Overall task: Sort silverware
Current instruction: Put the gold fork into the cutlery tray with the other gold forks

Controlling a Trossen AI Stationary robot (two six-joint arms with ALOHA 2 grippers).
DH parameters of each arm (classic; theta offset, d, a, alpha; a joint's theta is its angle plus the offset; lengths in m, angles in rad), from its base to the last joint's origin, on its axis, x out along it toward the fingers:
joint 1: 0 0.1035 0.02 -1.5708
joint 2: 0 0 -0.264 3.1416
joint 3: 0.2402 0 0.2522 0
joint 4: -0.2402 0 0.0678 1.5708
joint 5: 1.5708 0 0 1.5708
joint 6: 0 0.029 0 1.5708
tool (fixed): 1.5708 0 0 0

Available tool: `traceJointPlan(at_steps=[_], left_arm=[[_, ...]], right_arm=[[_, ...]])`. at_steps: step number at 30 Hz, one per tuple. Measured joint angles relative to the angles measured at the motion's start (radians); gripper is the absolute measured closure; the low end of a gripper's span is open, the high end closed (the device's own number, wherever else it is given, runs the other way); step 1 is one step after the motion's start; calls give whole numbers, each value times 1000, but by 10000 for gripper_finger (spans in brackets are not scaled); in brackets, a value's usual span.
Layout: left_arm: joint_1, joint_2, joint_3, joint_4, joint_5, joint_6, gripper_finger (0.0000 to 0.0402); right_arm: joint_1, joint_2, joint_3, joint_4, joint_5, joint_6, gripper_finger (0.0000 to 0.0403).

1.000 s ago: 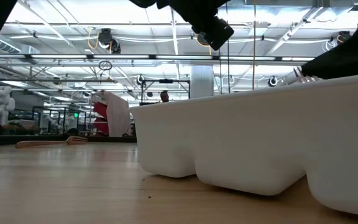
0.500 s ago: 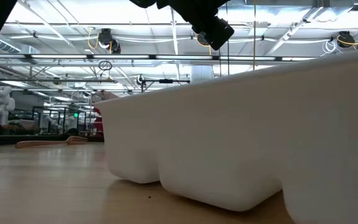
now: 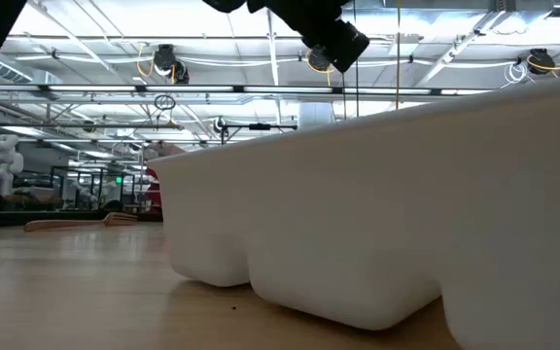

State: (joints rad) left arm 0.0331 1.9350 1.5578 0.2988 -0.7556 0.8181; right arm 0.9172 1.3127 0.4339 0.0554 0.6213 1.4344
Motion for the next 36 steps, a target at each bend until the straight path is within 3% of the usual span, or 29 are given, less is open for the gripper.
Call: traceJointPlan(at_steps=[6,8,10,12,16,18,21,25,29,32,36], left_arm=[[-36,-50,0,102,-11,-1,281],[-51,-96,1,115,37,-40,281],[-58,-160,2,87,119,-183,281],[-44,-236,3,24,262,-390,281],[57,-377,6,-190,767,-745,281],[110,-422,6,-316,973,-848,281],[154,-477,4,-520,1097,-944,281],[164,-561,5,-833,1093,-993,281],[159,-635,3,-1109,953,-993,281],[153,-721,3,-1113,850,-987,281],[160,-849,-18,-1132,728,-991,281]], right_arm=[[8,-234,2,48,176,-282,329],[8,-318,2,105,241,-429,329],[7,-390,2,175,292,-576,328],[5,-454,2,240,355,-721,326],[-26,-561,3,295,428,-979,324],[-56,-594,3,293,431,-1122,324],[-119,-609,18,287,454,-1326,323],[-230,-606,104,243,585,-1480,323],[-355,-605,261,41,609,-1497,323],[-446,-605,414,-184,609,-1446,323],[-538,-605,644,-462,531,-1403,323]])
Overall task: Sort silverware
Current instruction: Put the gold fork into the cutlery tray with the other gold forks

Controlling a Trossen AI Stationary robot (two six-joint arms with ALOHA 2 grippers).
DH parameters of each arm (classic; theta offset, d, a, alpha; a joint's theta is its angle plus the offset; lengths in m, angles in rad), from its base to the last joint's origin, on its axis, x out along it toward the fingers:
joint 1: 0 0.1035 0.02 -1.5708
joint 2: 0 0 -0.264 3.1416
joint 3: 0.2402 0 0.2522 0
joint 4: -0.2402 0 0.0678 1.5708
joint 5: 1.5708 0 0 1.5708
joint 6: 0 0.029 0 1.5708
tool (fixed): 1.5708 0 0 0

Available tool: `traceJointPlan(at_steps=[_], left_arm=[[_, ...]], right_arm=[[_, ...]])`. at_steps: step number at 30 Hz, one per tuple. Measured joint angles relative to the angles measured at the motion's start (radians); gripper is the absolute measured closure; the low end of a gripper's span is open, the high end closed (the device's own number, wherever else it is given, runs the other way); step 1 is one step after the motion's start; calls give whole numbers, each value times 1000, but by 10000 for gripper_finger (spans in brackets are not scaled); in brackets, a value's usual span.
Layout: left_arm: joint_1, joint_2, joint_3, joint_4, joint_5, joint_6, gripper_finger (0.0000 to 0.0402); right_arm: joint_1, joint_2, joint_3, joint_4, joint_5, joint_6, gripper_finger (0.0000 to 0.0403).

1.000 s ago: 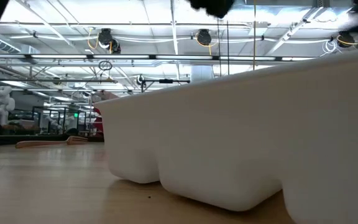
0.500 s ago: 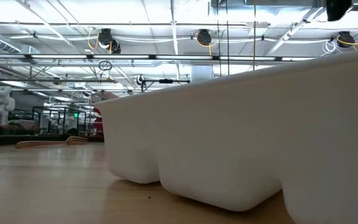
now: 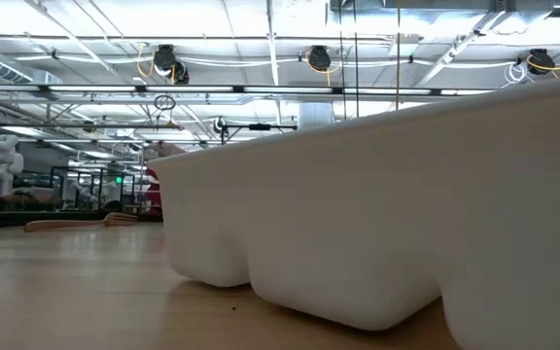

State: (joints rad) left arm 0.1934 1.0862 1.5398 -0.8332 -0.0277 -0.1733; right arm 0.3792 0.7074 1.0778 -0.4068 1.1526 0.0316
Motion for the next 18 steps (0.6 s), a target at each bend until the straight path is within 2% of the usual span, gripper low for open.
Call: traceJointPlan(at_steps=[2,4,5,7,10,13,16,18], left_arm=[[9,-55,-31,-77,-145,-99,281],[19,-91,-70,-241,-312,-291,281],[21,-100,-100,-325,-368,-383,281],[21,-109,-170,-401,-408,-517,281],[20,-100,-294,-386,-400,-660,281],[22,-78,-419,-295,-384,-711,281],[47,-50,-537,-175,-287,-710,281],[77,-30,-612,-117,-202,-683,281]], right_arm=[[-31,10,115,-152,-27,6,323],[-60,30,217,-304,-18,37,323],[-73,41,255,-381,-18,58,323],[-99,67,299,-529,-20,106,323],[-149,102,311,-772,-49,230,323],[-210,154,308,-1029,-250,458,323],[-231,207,271,-1112,-461,533,323],[-231,231,229,-1093,-533,530,323]])
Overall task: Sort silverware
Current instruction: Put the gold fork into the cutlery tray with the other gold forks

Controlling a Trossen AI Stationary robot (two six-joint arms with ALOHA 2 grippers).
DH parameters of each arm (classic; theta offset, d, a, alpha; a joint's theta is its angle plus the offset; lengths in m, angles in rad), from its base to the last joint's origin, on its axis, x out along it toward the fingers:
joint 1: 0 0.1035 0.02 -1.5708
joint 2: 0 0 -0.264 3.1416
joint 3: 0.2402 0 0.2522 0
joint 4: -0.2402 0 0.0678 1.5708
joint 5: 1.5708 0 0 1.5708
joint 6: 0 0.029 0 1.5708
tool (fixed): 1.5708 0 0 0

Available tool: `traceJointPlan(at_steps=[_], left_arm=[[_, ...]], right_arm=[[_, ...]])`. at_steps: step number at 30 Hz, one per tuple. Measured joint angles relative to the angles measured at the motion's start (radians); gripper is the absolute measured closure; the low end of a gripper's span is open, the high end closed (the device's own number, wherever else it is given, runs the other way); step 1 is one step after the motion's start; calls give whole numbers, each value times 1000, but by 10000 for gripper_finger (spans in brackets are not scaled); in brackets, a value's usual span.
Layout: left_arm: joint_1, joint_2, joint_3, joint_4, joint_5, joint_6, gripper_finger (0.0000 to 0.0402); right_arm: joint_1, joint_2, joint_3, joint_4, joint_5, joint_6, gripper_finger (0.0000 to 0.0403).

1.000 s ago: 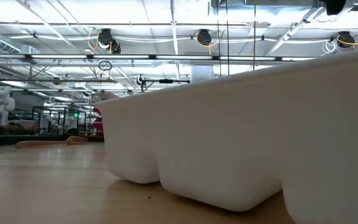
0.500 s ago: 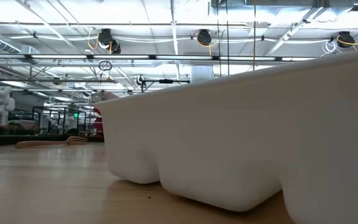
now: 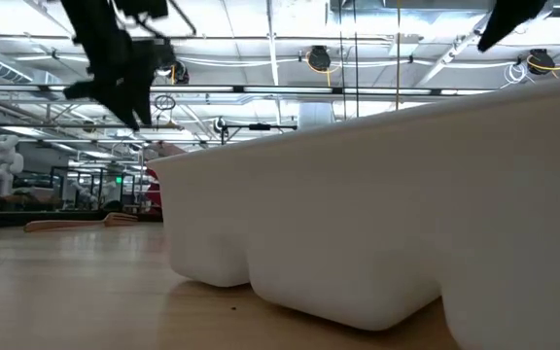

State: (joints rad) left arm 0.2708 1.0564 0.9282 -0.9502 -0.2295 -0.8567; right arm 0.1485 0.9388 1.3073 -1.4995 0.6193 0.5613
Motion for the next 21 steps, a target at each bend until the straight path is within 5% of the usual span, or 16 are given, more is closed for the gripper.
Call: traceJointPlan(at_steps=[6,21], left_arm=[[116,49,-127,77,83,-48,281],[258,299,-132,75,9,29,281]], right_arm=[[-13,2,-169,87,32,-55,323],[-14,-82,-434,391,-45,-2,323]])
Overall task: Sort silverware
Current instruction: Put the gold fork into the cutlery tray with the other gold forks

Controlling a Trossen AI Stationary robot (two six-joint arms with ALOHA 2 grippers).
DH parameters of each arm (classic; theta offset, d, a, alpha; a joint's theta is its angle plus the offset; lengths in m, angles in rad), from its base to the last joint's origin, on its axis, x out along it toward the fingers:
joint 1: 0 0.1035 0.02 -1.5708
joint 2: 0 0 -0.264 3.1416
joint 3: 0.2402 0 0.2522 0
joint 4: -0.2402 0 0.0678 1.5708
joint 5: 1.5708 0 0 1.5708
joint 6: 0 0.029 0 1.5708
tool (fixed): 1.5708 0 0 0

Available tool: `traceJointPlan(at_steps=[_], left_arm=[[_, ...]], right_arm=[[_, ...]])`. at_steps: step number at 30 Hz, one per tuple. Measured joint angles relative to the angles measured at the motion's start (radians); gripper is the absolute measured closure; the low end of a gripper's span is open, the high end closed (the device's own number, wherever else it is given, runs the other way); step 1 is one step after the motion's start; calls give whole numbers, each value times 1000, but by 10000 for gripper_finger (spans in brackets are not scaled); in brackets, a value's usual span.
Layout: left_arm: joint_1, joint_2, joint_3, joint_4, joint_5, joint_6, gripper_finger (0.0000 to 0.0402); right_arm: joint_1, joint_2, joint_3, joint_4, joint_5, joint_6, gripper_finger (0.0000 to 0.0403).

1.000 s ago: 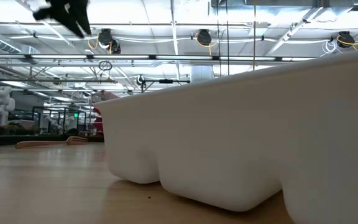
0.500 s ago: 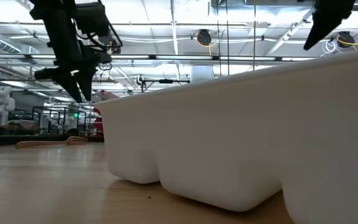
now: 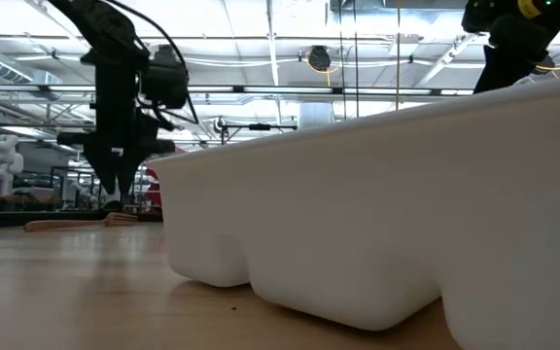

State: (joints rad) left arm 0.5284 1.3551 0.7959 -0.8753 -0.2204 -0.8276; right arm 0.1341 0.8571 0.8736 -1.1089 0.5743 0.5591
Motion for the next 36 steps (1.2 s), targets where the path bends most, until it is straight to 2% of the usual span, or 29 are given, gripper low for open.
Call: traceJointPlan(at_steps=[10,17,19,23,27,33,36], left_arm=[[13,144,1,63,-47,56,281],[15,282,1,107,-117,64,286],[15,311,6,121,-104,92,308],[5,331,8,141,-76,130,385],[-14,310,29,129,-67,139,394],[-28,195,61,289,183,143,397],[-43,122,62,464,290,104,397]], right_arm=[[0,-2,-7,9,0,6,323],[0,-2,-7,16,-1,6,323],[0,-2,-7,22,0,21,323],[0,-2,-7,22,0,43,323],[0,-2,-6,22,3,58,323],[0,-2,-6,34,19,88,323],[0,-2,-6,38,58,126,323]])
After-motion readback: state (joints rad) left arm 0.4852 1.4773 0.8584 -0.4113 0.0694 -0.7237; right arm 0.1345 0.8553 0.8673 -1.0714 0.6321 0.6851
